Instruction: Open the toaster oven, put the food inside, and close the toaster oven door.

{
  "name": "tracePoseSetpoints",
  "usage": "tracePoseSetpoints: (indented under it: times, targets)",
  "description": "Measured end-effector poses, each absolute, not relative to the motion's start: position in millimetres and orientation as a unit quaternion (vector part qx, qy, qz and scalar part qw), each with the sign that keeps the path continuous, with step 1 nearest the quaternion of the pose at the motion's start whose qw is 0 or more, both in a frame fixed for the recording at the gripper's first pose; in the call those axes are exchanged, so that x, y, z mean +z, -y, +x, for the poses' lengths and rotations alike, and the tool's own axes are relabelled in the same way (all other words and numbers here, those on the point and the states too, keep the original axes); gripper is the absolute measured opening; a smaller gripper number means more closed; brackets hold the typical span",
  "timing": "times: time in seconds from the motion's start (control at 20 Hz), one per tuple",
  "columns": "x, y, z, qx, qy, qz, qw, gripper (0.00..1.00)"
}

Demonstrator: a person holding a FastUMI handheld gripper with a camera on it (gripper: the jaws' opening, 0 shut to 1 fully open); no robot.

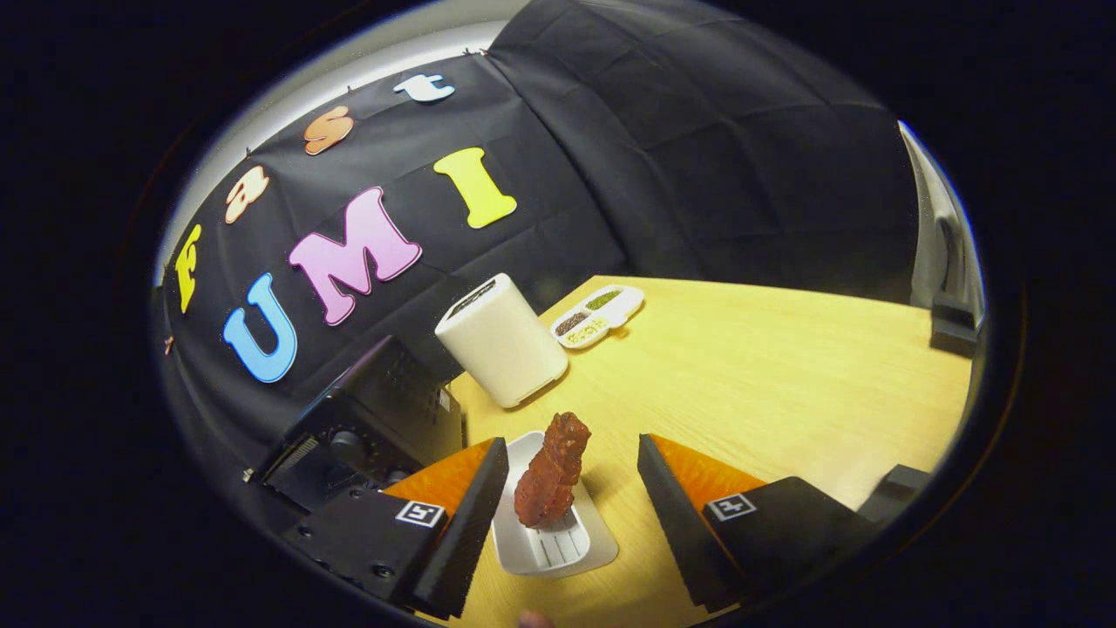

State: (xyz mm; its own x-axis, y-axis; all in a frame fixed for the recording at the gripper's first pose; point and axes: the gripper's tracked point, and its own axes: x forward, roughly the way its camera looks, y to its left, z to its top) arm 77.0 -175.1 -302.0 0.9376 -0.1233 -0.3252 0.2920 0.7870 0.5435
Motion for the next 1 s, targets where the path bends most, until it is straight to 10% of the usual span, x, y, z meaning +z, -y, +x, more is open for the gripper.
tracePoseSetpoints:
  times: [0.55, 1.0]
  targets:
    - [-310.5, 165.4, 99.1, -0.049, -0.15, 0.346, 0.925, 0.22]
    - [-289.0, 168.9, 108.6, -0.042, -0.142, 0.338, 0.929, 0.15]
